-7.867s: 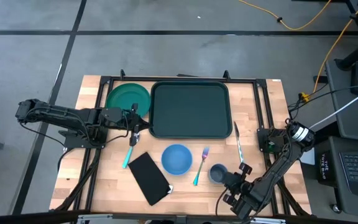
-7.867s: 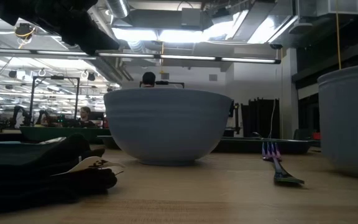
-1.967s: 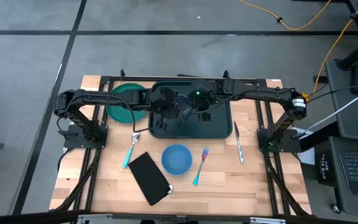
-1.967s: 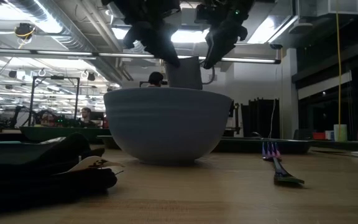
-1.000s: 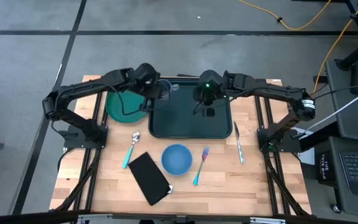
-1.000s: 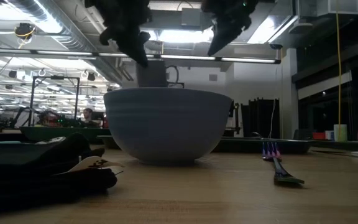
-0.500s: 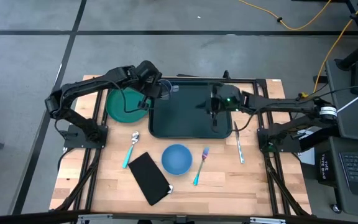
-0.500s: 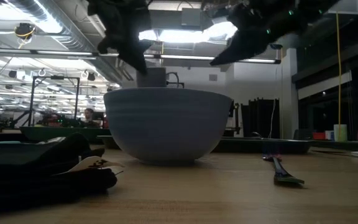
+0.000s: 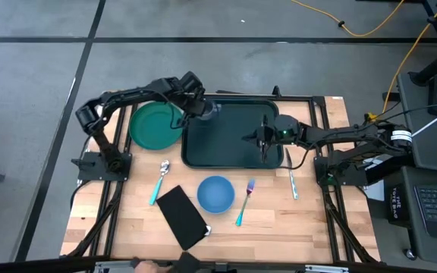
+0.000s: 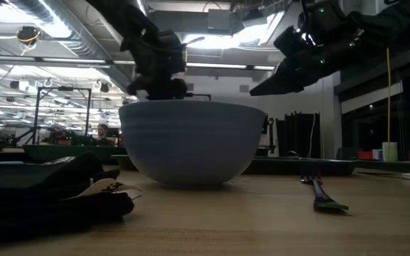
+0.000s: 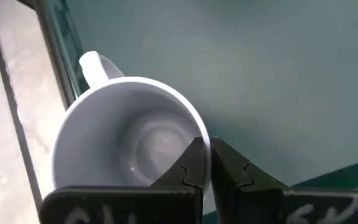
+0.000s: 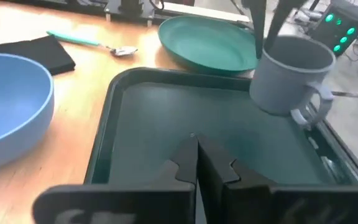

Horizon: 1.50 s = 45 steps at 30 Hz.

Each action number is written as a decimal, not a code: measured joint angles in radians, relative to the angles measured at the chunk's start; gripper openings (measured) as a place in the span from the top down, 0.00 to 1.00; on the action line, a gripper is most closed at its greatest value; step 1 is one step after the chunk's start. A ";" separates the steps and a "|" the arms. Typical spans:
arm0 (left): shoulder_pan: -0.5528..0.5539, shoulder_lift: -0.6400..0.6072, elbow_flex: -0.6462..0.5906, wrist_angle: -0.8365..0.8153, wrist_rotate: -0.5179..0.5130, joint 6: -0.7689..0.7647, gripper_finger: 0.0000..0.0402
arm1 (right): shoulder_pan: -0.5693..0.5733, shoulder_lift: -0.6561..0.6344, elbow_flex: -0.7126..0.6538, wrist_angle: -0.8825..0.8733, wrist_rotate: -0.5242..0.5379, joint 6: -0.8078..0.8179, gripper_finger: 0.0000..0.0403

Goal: Set up tray
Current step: Put the gray mug on the dark green tray

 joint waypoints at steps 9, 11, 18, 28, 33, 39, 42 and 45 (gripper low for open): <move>0.056 0.069 0.116 -0.039 0.086 0.033 1.00 | 0.000 0.000 0.000 0.010 0.001 -0.005 0.96; 0.065 0.075 0.116 -0.041 0.097 0.044 1.00 | 0.000 0.000 0.000 0.010 0.001 -0.018 0.97; 0.097 0.093 0.116 -0.060 0.105 0.044 1.00 | 0.000 0.000 0.000 0.009 0.001 -0.022 0.98; 0.114 0.098 0.116 -0.086 0.175 0.068 1.00 | 0.000 0.000 0.001 0.009 0.001 -0.022 0.98; 0.136 0.133 0.116 -0.090 0.217 0.062 1.00 | 0.000 0.000 0.001 0.008 0.001 -0.022 0.99; 0.142 0.171 0.116 -0.095 0.213 0.065 1.00 | 0.000 0.000 0.001 0.008 0.001 -0.021 0.95; 0.142 0.173 0.116 -0.094 0.195 0.077 1.00 | 0.000 0.000 0.001 0.008 0.001 -0.021 0.96; 0.142 0.173 0.116 -0.092 0.151 0.077 0.99 | 0.000 0.000 0.001 0.008 0.001 -0.021 0.98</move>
